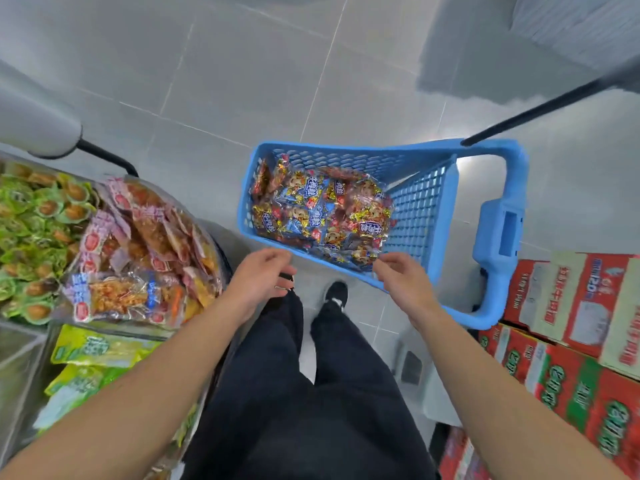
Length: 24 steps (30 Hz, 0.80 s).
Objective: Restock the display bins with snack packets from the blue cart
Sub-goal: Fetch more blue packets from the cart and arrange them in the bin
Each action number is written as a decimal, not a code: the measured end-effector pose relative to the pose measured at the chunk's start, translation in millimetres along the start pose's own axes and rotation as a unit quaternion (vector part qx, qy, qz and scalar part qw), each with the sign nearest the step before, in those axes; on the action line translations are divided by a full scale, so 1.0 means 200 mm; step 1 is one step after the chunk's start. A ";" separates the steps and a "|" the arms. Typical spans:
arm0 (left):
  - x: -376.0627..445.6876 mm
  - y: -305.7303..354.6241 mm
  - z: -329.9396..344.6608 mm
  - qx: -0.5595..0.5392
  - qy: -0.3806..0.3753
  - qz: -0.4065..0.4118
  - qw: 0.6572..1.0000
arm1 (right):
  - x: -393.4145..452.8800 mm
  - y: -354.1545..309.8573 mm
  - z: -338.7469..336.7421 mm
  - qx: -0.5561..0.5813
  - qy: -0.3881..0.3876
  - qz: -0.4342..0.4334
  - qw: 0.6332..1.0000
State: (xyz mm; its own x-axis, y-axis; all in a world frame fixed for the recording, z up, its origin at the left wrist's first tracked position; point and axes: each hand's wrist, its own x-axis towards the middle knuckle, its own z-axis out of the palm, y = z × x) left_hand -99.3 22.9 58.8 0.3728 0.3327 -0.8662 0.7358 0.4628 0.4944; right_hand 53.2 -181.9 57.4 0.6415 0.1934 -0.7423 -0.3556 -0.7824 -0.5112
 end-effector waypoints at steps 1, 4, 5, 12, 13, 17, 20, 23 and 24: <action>0.04 0.01 0.01 -0.003 0.000 -0.004 1.000 | 0.07 -0.01 0.00 -0.027 0.015 -0.005 0.999; 0.16 0.02 0.04 -0.016 0.000 -0.009 1.000 | 0.27 0.02 0.00 -0.113 0.042 -0.030 0.992; 0.20 0.02 0.06 -0.018 0.003 -0.013 1.000 | 0.34 0.04 0.01 -0.141 0.045 -0.041 0.988; 0.46 -0.03 0.21 -0.042 0.022 -0.053 0.997 | 0.71 0.24 0.10 -0.267 -0.077 -0.050 0.959; 0.48 -0.04 0.23 -0.041 0.019 -0.053 0.998 | 0.73 0.25 0.11 -0.270 -0.085 -0.051 0.958; 0.52 -0.04 0.32 -0.034 0.015 -0.033 0.999 | 0.75 0.17 0.05 -0.236 -0.029 -0.100 0.966; 0.53 -0.01 0.34 -0.037 0.021 -0.003 0.999 | 0.72 0.01 -0.07 -0.158 0.058 -0.136 0.976; 0.51 0.04 0.35 -0.053 0.012 0.022 0.998 | 0.69 -0.11 -0.16 0.024 0.058 -0.119 0.991; 0.51 0.06 0.35 -0.061 0.002 0.027 0.998 | 0.69 -0.13 -0.16 0.085 0.042 -0.096 0.991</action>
State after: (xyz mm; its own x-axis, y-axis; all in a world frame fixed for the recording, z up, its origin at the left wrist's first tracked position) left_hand -13.1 4.0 -28.2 0.4081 0.3635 -0.8374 0.6402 0.5400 0.5464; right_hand 172.4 -153.7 -17.5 0.7601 0.2729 -0.5898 -0.3266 -0.6241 -0.7098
